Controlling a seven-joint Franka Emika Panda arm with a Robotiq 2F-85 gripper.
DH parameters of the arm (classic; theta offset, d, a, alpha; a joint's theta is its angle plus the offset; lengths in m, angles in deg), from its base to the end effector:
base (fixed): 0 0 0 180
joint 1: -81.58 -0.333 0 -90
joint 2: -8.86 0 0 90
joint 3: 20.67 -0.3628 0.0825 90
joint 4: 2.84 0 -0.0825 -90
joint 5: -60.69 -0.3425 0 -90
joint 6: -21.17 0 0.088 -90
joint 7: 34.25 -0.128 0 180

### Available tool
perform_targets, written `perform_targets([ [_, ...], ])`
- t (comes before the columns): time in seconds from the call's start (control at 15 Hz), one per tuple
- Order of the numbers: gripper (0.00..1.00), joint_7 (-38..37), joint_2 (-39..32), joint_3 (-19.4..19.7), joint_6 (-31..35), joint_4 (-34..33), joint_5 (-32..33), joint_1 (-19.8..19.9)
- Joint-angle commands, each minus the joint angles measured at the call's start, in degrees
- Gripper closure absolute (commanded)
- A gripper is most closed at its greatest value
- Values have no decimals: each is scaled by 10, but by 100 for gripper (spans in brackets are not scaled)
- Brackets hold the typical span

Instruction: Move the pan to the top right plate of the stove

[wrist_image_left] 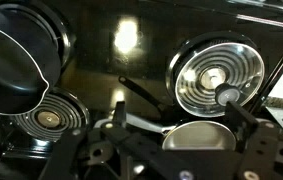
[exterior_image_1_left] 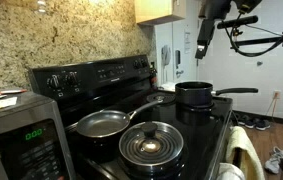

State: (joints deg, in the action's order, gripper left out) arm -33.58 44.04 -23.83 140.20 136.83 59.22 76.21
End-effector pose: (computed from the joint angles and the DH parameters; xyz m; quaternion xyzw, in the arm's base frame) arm 0.3237 0.0546 0.5690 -0.9894 -0.0718 -0.1262 0.0042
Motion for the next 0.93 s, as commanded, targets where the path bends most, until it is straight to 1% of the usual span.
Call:
perform_targets([
  [0.0, 0, 1, 0, -2, -1, -1, -1, 2],
  [0.47, 0, 1, 0, -2, -1, -1, -1, 2],
  [0.53, 0, 12, -4, 0, -26, -12, 7, 2],
  [0.6, 0, 45, -8, 7, -67, -32, 17, -3],
  [0.67, 0, 68, -9, 11, -80, -39, 23, -7],
  [0.73, 0, 93, -19, 14, -116, -58, 27, -11],
  [0.87, 0, 135, -37, 19, -159, -83, 21, -21],
])
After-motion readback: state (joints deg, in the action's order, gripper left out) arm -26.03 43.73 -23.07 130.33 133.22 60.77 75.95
